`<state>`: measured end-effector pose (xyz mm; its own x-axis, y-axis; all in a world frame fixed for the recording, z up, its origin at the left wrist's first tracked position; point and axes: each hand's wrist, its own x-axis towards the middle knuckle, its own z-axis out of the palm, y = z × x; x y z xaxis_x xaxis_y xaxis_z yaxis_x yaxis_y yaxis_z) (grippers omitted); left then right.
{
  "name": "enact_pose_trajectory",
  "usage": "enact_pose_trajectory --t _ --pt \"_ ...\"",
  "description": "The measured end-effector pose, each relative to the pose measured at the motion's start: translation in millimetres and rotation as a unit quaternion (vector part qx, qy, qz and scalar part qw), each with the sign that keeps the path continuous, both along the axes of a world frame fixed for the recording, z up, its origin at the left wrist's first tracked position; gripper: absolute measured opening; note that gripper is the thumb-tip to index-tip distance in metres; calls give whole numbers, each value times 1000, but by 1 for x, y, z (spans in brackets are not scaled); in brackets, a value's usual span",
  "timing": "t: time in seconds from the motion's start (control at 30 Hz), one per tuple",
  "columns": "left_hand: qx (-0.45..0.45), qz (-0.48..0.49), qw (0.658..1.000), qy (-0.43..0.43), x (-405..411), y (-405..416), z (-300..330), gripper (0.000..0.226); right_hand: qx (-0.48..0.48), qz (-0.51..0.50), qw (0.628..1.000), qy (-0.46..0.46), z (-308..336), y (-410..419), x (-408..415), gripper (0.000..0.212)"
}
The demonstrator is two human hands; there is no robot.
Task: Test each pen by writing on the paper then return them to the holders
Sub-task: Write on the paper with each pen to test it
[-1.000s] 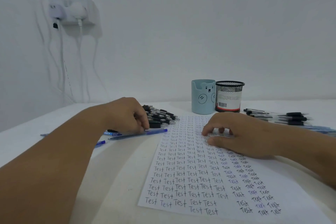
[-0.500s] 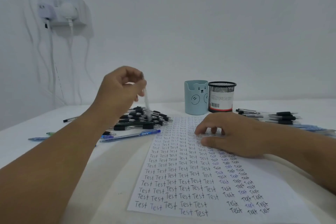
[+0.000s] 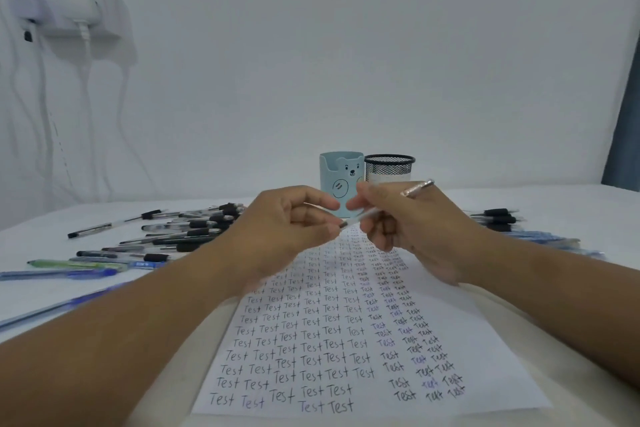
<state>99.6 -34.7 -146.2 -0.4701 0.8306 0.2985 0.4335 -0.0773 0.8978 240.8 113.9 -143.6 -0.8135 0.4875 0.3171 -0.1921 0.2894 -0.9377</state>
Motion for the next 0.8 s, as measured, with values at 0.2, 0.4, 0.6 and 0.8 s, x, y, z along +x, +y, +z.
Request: enact_pose_trajectory --t 0.2,0.4,0.6,0.8 --pt "-137 20 962 235 -11 -5 -8 22 -58 -47 997 -21 8 23 9 30" --pt "-187 9 936 299 -19 -1 -8 15 -27 -50 995 -77 -3 30 12 27" --pt "-195 13 933 301 -22 -1 -10 13 100 -78 985 -119 -8 25 13 47" --pt "-192 9 932 307 -23 0 -9 13 205 -100 962 -150 -11 27 10 46"
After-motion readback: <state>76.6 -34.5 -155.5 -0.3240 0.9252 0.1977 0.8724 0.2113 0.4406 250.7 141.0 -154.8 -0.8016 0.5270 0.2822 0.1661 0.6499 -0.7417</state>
